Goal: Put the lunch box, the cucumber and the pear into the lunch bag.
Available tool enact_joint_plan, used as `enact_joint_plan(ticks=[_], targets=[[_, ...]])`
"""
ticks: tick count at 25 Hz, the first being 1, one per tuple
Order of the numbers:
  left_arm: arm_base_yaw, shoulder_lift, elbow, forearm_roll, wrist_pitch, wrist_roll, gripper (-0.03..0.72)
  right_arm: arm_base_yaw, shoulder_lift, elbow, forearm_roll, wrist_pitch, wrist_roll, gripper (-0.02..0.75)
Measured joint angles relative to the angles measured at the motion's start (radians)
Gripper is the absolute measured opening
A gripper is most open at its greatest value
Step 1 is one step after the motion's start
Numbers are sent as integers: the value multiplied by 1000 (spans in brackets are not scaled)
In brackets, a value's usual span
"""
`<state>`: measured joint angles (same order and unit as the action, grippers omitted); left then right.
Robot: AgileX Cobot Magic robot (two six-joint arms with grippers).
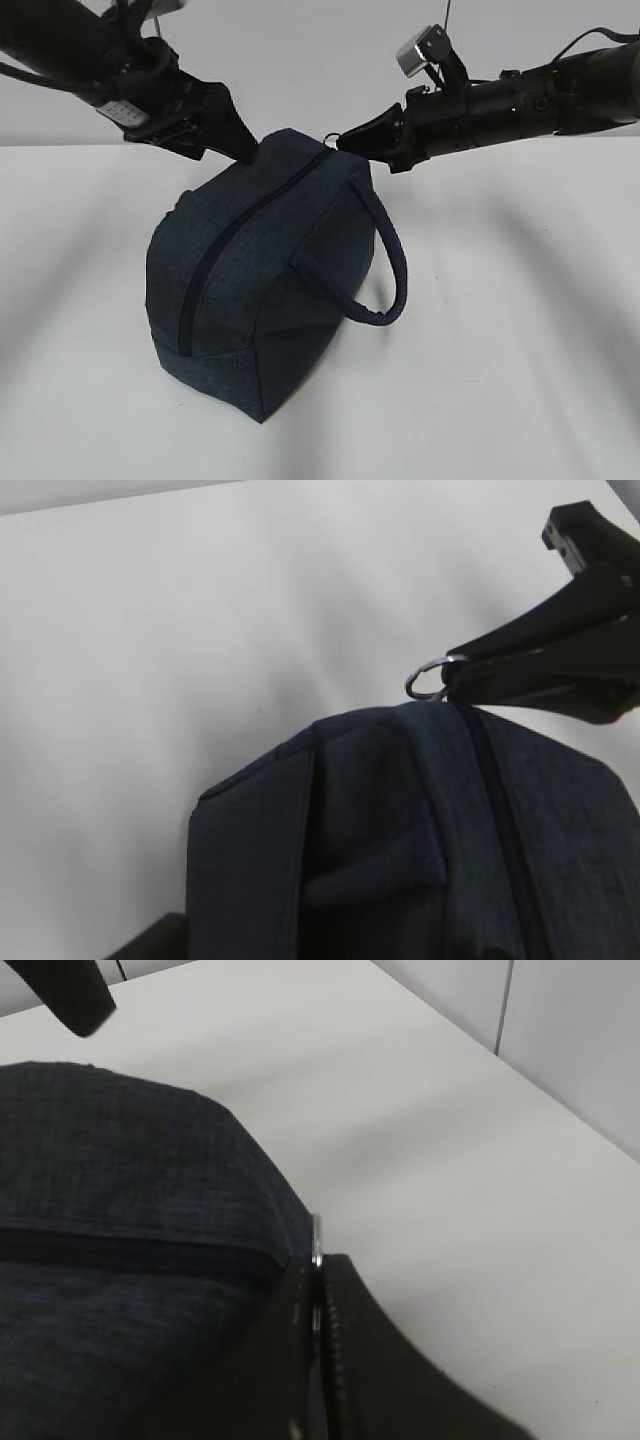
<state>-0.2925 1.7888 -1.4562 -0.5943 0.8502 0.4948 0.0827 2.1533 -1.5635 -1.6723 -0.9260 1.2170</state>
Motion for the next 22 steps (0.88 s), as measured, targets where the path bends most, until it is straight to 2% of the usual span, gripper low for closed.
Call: enact_joint_plan(ticks=[4,10,17,22], targets=[[0,43,-31,-34,2,0,482,0,0,0,0,0,0,0],[0,60,-43,-66,-4,3,419,0,0,0,0,0,0,0],[0,84,-43,-127,11,5,391,0,0,0,0,0,2,0],[-20,92,-43,-140,20,14,303,0,0,0,0,0,4,0]])
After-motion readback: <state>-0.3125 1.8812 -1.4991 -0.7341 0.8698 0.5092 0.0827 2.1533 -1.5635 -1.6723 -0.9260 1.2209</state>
